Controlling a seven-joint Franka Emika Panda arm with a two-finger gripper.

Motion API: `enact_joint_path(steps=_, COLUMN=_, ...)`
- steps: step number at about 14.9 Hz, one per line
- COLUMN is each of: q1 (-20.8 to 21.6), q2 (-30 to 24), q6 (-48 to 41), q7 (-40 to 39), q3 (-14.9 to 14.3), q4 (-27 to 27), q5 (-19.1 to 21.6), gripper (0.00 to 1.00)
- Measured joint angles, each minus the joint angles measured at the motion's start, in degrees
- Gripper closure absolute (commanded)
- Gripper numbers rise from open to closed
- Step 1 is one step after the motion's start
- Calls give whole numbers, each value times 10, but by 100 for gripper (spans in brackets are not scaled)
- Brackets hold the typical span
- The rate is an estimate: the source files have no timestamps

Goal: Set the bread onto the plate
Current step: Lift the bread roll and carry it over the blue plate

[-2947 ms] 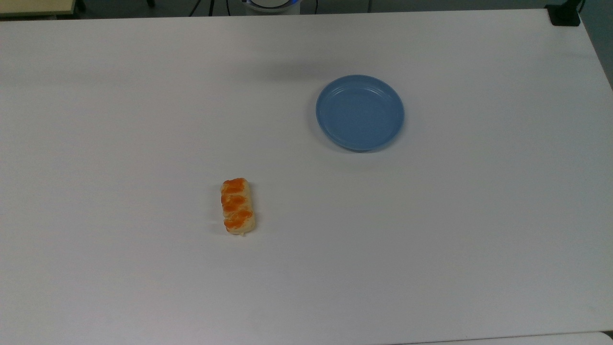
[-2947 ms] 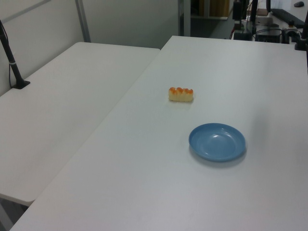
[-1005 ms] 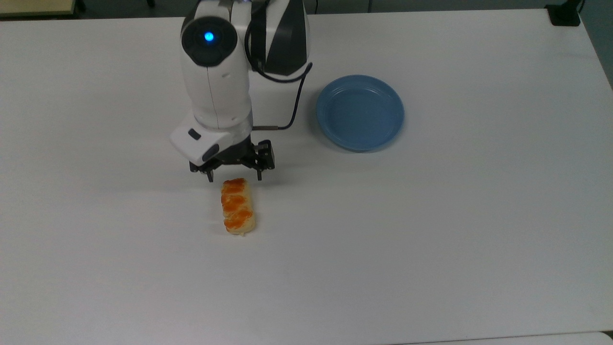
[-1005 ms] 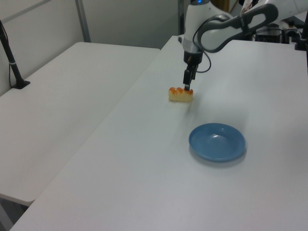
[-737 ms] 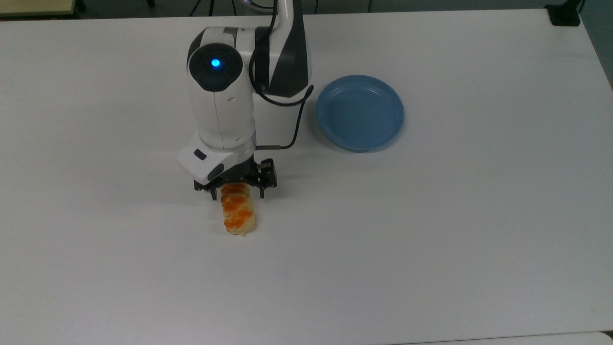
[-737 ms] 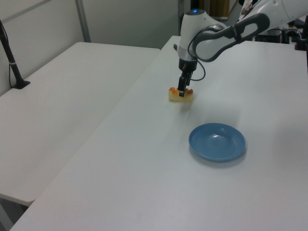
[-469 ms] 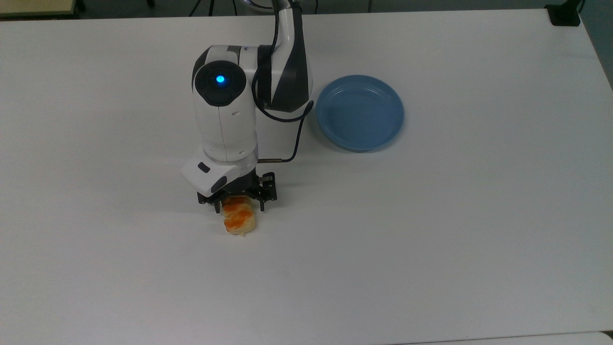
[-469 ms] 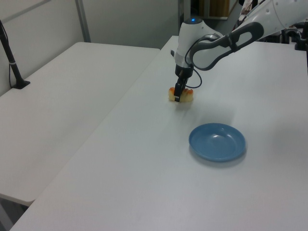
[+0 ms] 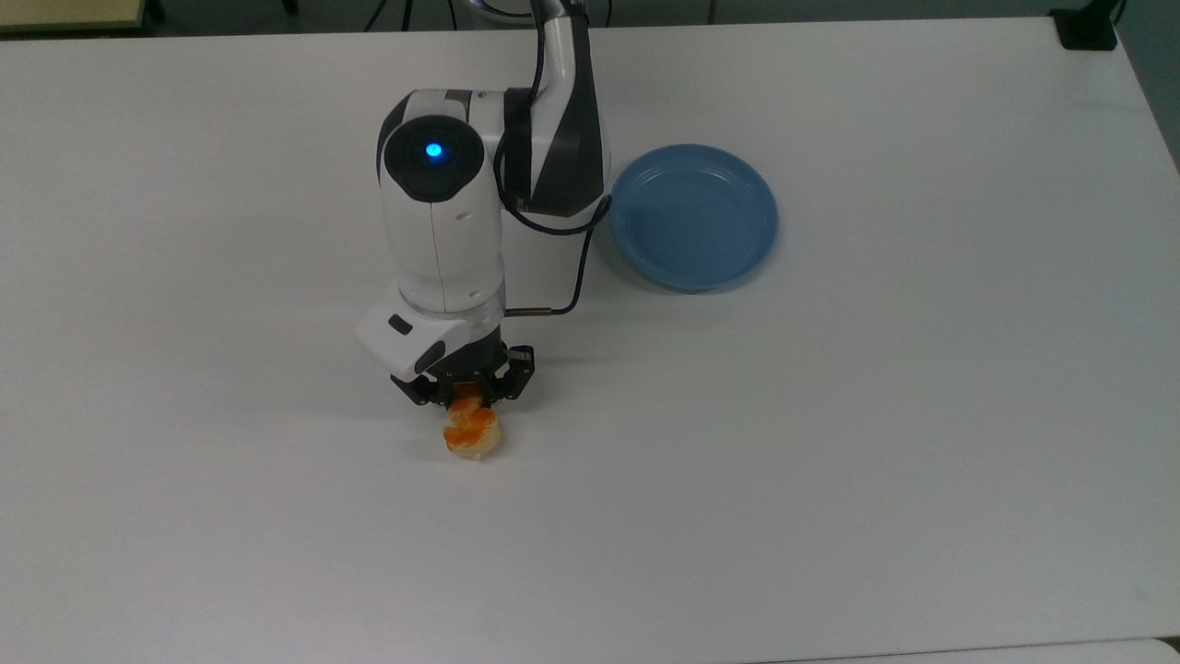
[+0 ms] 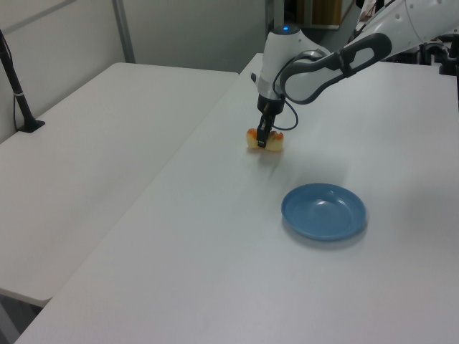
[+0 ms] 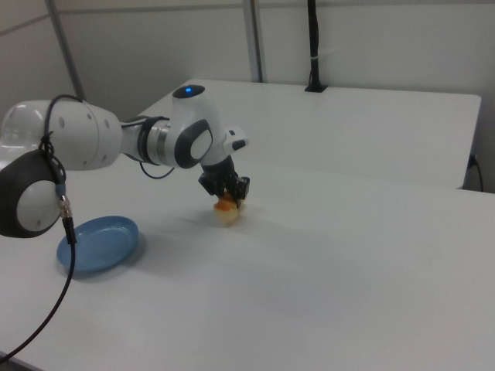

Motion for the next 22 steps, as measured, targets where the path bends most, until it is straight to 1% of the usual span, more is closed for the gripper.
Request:
enact_joint_path(steps=2, q1=2, q2=-32, q6=-1, q7=0, q3=0, q4=-20, q5=0, gripper=65)
enact_joint_path(steps=4, q1=12, q2=-90, q6=-3, q7=-2, q3=1, q4=-74, q5=0, gripper=64)
enact_joint_path(steps=7, q1=53, q2=-190, q6=-14, q7=-2, q3=3, q4=-185, q5=0, gripper=64)
enact_joint_path(steps=9, q1=87, q2=-234, q6=-17, q7=7, q3=4, q4=-246, q5=0, gripper=64)
enact_joint_path(steps=10, q1=104, q2=-248, q6=-17, q7=23, q3=4, q4=-269, q5=0, gripper=64)
enact_joint_path(steps=12, q1=132, q2=-259, q6=-18, q7=55, q3=5, q4=-297, q5=0, gripper=64)
enact_joint_path(steps=16, q1=169, q2=-259, q6=-19, q7=97, q3=5, q4=-323, q5=0, gripper=64)
enact_joint_path(steps=18, q1=196, q2=-259, q6=-20, q7=128, q3=6, q4=-339, q5=-5, gripper=64)
enact_joint_path(steps=22, q1=220, q2=-259, q6=-20, q7=161, q3=6, q4=-348, q5=-9, gripper=64)
